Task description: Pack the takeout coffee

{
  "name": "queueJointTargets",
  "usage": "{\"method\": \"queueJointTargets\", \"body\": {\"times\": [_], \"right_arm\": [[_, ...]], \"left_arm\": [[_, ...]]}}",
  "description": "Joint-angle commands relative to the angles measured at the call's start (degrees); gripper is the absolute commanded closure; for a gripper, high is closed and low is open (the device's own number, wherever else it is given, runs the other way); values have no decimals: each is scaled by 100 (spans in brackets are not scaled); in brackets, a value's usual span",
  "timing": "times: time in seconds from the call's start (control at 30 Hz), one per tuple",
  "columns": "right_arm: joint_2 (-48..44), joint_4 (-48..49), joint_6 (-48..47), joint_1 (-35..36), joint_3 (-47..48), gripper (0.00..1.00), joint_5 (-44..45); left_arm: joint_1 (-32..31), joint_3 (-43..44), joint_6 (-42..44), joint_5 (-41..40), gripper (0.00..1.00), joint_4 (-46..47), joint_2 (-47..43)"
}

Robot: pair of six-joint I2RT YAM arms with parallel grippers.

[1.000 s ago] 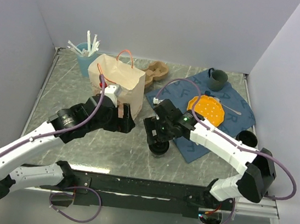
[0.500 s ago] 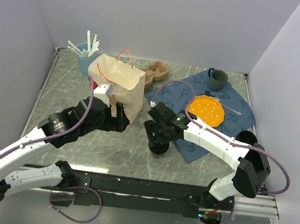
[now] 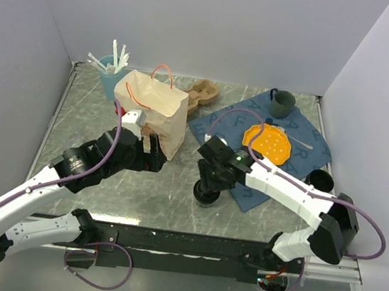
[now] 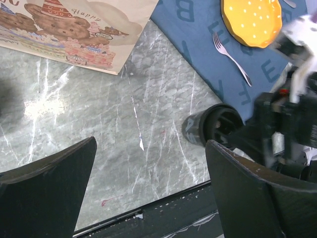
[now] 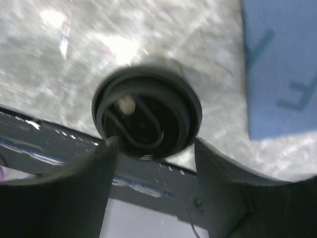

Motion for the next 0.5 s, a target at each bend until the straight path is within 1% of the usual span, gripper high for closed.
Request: {"method": "queueJointTargets", "body": {"times": [0.0, 0.07, 0.17, 0.2, 0.27, 0.37, 0.4, 0.47], "right_arm": [[-646, -705, 508, -22, -156, 43, 305], [-814, -881, 667, -83, -314, 43, 349], [-1165, -673, 589, -162, -499, 43, 296], [-1288, -601, 554, -154, -491, 38, 279], [-1324, -452, 422, -154, -369, 34, 165], [-1289, -30, 185, -154, -175, 25, -2], [-1228, 171, 106, -145, -148, 20, -29], [-1114, 278, -61, -154, -52, 15, -29]], "left_arm": [[-15, -28, 119, -62, 2, 199, -49], [-15, -28, 119, -45, 2, 234, -14], [-15, -54, 127, -45, 2, 305, -5], [-15, -72, 136, -45, 2, 331, -23], [-15, -72, 136, -19, 2, 349, -14], [-15, -37, 162, -62, 2, 314, 12], [-15, -19, 180, -80, 2, 305, 4], [-15, -2, 189, -124, 2, 279, -23]]}}
